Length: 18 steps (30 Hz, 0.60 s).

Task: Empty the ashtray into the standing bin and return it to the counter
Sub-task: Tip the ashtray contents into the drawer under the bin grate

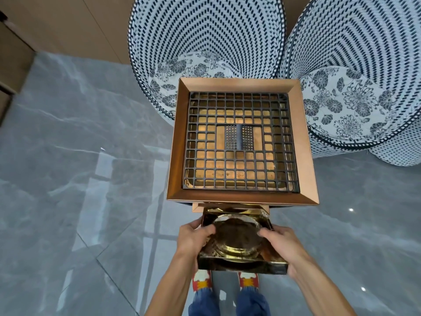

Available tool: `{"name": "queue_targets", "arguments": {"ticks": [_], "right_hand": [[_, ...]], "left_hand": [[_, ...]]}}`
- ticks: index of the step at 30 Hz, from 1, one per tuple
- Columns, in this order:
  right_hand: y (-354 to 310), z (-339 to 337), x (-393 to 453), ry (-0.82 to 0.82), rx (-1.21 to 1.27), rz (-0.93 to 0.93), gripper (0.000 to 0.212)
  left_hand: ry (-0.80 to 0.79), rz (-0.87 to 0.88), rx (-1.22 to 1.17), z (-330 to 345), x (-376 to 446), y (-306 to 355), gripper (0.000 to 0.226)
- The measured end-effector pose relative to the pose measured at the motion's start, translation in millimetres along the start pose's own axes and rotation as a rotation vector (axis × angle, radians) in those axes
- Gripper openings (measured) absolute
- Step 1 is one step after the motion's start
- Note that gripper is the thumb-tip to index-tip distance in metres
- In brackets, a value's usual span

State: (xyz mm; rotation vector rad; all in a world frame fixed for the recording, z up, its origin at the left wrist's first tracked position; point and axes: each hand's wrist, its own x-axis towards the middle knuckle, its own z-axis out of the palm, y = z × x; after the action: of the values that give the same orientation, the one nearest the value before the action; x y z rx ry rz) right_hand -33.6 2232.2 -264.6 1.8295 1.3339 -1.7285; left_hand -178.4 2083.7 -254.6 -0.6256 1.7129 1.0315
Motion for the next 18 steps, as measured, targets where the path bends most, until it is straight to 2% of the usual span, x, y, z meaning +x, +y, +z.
{"name": "queue_targets", "arguments": {"ticks": [4, 7, 10, 12, 18], "right_hand": [[-7.6, -1.1, 0.7, -0.001, 0.084, -0.018, 0.013], [-14.2, 2.7, -1.0, 0.042, 0.186, -0.078, 0.017], [-12.3, 5.3, 1.8, 0.064, 0.204, 0.033, 0.023], [-13.3, 6.7, 1.2, 0.052, 0.188, 0.073, 0.031], [-1.0, 8.7, 4.9, 0.055, 0.128, 0.078, 0.032]], "left_hand": [[-0.019, 0.053, 0.034, 1.3, -3.5, 12.9, 0.045], [0.029, 0.148, 0.055, 0.9, -3.2, 27.3, 0.031], [0.023, 0.112, 0.069, -1.8, -3.4, 33.3, 0.016], [0.017, 0.088, 0.097, -3.1, -3.8, 31.1, 0.021], [-0.013, 0.046, 0.077, -5.1, 5.1, 15.5, 0.053]]}}
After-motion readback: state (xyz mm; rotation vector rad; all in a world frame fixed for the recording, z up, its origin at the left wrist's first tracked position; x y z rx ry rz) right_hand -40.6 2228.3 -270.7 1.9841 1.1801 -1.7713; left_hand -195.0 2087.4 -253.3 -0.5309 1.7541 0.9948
